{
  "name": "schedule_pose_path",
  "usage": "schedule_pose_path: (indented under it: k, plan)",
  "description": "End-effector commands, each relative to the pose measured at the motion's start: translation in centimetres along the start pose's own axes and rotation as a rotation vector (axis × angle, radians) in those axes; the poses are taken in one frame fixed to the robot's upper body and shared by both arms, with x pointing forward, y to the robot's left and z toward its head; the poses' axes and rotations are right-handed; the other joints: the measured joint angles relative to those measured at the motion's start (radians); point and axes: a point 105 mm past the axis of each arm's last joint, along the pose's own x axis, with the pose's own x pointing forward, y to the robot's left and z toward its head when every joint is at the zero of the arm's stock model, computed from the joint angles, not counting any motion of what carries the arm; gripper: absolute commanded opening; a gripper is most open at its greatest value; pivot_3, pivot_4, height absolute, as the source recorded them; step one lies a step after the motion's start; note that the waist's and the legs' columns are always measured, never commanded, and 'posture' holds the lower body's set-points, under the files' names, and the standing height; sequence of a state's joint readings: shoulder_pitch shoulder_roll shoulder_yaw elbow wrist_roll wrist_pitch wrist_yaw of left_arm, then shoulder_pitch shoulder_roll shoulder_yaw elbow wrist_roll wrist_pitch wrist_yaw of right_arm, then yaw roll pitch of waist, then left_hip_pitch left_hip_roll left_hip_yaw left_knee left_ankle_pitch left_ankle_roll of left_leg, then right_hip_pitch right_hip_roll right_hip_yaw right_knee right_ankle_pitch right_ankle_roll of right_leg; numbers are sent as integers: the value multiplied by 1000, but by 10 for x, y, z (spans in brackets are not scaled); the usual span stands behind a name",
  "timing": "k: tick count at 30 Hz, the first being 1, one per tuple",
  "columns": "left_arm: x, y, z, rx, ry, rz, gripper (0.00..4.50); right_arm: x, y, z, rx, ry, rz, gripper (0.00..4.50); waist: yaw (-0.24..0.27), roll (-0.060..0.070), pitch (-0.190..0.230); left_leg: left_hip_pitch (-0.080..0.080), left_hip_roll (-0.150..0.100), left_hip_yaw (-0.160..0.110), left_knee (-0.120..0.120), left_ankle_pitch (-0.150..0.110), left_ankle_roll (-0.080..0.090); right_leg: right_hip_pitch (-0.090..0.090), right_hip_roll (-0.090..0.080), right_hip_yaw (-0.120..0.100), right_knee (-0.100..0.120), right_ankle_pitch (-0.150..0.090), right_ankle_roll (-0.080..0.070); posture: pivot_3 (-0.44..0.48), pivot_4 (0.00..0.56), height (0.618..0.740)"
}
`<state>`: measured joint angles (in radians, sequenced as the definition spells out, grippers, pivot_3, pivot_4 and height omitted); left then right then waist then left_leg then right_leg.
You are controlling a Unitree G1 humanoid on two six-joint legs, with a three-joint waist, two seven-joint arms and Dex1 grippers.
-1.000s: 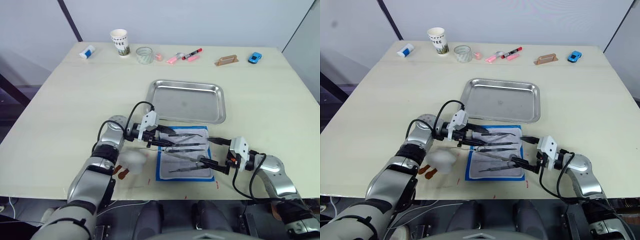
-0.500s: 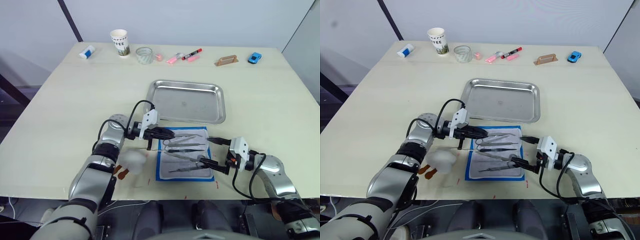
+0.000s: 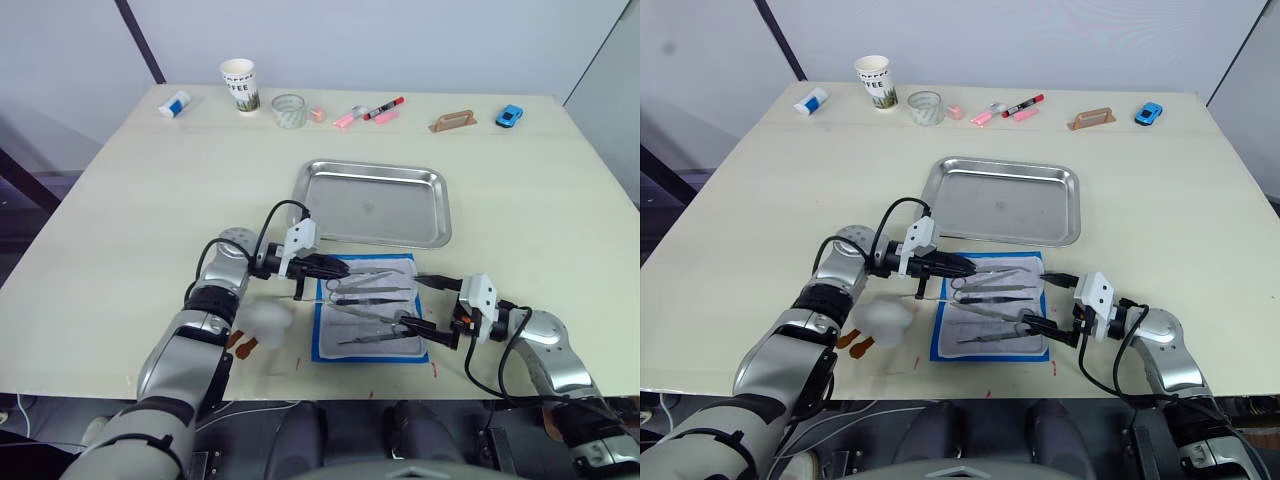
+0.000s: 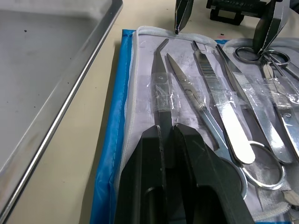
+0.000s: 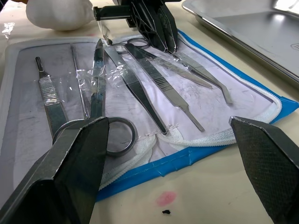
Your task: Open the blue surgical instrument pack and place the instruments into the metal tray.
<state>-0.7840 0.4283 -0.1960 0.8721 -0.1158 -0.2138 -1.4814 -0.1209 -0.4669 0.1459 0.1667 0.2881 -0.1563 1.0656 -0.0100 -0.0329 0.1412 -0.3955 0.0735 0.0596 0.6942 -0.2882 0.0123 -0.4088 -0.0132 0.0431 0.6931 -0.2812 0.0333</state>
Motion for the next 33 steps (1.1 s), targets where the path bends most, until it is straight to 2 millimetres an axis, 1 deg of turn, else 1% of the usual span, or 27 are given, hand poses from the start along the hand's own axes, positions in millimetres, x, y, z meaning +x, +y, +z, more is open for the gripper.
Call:
schedule_pose_path:
  k: [1, 8, 12, 19, 24, 33]
  plan:
    - [1, 5, 16, 65, 25, -22, 147, -2, 17, -35, 94, 137, 48, 4500, 0, 0, 0, 0, 0, 0, 0, 0, 0, 0, 0, 0, 0, 0, 0, 0, 150, 718]
    - [-1, 8, 29, 77, 103, -48, 147, 0, 18, -37, 98, 155, 62, 4500, 0, 0, 0, 0, 0, 0, 0, 0, 0, 0, 0, 0, 0, 0, 0, 0, 150, 718]
    - [-3, 9, 34, 64, 143, -48, 147, 0, 17, -40, 105, 174, 60, 4500, -2, 0, 0, 0, 0, 0, 0, 0, 0, 0, 0, 0, 0, 0, 0, 0, 150, 718]
    - [-5, 7, 34, 50, 170, -58, 147, 2, 15, -42, 115, 196, 49, 4500, -5, 0, 0, 0, 0, 0, 0, 0, 0, 0, 1, 1, 0, 0, 0, 0, 150, 718]
    - [-4, 4, 31, 45, 175, -66, 147, 3, 15, -47, 129, 253, 36, 4500, -6, -1, 0, 1, 0, 0, 0, 0, 0, 0, 1, 1, 0, 0, 0, 0, 150, 718]
    - [-4, 5, 30, 39, 174, -66, 147, 3, 20, -51, 219, 317, 18, 4500, -6, 0, -1, 1, 0, 0, -1, 0, 0, 0, 1, 1, 0, 0, -1, 0, 150, 718]
